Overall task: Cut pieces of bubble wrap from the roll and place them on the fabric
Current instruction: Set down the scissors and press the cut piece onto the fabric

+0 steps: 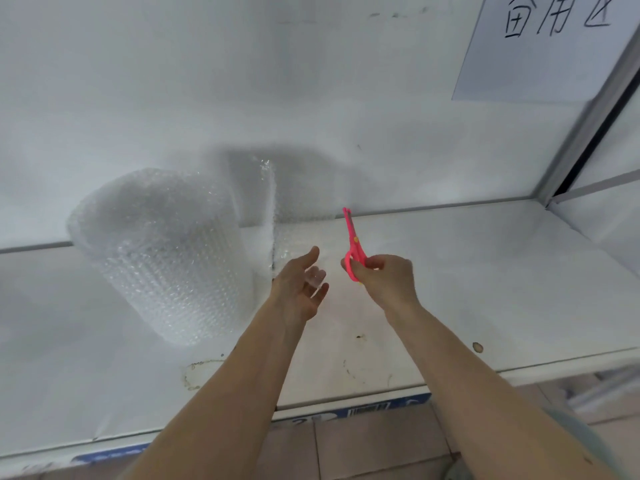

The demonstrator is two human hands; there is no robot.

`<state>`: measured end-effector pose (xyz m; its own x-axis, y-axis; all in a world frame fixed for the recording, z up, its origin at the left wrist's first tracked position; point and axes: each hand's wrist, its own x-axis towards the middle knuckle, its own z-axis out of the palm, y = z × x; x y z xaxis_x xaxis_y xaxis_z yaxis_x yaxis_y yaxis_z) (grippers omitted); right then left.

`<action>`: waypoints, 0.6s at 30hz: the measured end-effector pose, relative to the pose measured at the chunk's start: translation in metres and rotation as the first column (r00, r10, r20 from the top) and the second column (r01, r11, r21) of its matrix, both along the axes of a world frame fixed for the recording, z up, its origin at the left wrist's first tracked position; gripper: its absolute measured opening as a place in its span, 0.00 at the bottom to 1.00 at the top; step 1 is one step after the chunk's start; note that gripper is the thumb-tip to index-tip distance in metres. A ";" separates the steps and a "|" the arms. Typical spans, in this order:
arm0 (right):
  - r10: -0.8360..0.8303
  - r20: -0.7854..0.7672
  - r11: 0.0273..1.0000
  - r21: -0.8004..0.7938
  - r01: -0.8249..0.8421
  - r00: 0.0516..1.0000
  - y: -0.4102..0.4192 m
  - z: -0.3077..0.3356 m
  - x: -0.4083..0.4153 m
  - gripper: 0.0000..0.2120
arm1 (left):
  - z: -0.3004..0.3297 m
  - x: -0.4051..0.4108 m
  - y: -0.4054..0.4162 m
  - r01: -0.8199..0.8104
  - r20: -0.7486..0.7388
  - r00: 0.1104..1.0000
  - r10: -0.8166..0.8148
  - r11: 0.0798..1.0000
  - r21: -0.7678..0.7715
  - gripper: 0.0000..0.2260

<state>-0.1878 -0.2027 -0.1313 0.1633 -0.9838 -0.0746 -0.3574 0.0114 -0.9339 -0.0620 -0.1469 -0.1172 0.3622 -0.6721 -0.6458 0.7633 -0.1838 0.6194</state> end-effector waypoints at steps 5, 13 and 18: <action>0.091 -0.469 0.989 -0.059 -0.134 0.878 -0.003 0.007 -0.048 0.18 | 0.001 0.003 0.006 0.086 -0.024 0.996 -0.084 0.993 0.082 0.25; 0.261 -0.805 0.925 0.051 -0.377 0.532 0.009 0.008 -0.090 0.10 | 0.007 -0.007 0.009 -0.012 0.188 0.982 -0.022 0.984 0.180 0.21; 0.339 -0.838 0.881 0.124 -0.456 0.428 0.003 0.003 -0.085 0.10 | 0.006 -0.031 -0.012 0.127 0.482 0.872 -0.086 0.990 -0.054 0.10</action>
